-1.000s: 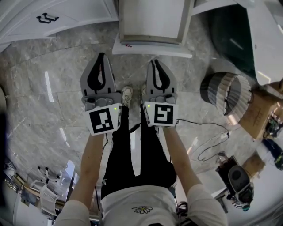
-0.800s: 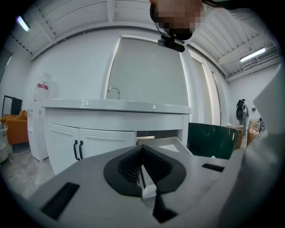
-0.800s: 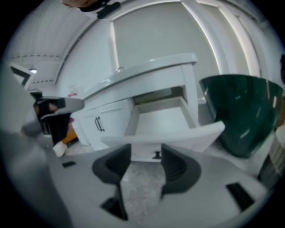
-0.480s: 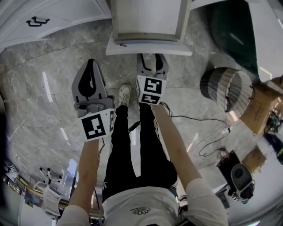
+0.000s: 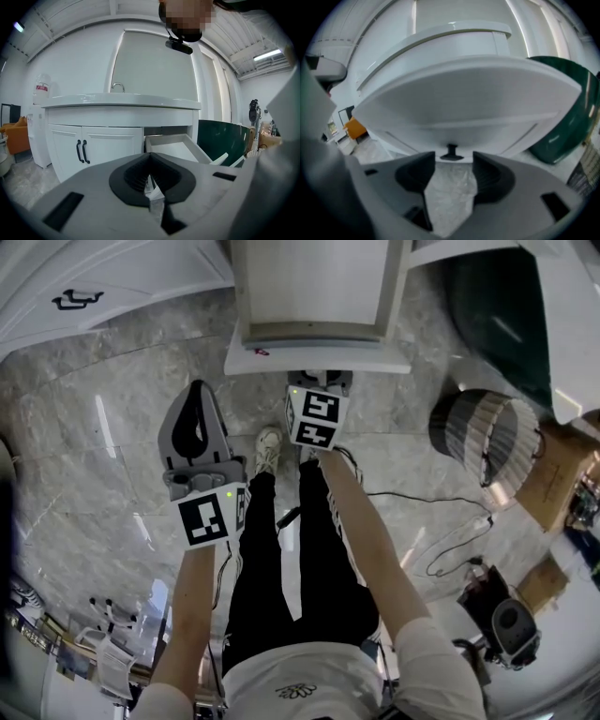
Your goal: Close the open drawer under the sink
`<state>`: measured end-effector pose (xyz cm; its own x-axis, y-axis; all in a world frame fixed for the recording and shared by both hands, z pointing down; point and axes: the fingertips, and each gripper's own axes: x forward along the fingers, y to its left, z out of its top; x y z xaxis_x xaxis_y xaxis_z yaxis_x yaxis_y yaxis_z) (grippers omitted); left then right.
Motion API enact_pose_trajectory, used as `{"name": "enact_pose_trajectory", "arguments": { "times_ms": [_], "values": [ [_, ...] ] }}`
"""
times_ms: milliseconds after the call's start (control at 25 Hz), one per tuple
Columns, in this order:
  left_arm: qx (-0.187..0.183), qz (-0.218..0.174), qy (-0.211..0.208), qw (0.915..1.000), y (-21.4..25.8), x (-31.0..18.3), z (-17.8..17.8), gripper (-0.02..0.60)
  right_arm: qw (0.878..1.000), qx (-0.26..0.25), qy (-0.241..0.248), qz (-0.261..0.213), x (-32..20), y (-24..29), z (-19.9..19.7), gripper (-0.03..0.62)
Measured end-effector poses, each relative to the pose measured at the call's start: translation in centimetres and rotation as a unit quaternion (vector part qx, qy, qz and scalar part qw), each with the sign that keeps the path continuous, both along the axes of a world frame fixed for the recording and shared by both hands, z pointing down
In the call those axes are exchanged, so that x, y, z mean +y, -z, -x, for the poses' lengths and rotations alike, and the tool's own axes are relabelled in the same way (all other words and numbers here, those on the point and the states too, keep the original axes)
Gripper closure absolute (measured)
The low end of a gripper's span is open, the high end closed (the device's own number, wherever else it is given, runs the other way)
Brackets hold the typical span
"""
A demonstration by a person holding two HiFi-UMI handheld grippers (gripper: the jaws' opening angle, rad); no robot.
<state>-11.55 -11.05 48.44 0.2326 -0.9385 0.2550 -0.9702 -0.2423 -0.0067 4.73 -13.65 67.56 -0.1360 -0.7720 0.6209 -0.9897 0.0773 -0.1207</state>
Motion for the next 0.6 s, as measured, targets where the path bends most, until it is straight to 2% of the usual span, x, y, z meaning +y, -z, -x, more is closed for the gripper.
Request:
{"name": "enact_pose_trajectory", "arguments": {
  "times_ms": [600],
  "values": [
    [-0.005,0.001,0.033,0.9995,-1.2,-1.8,1.7,0.561,1.000,0.003,0.010,0.002,-1.6,-1.0,0.3,0.359]
  ]
}}
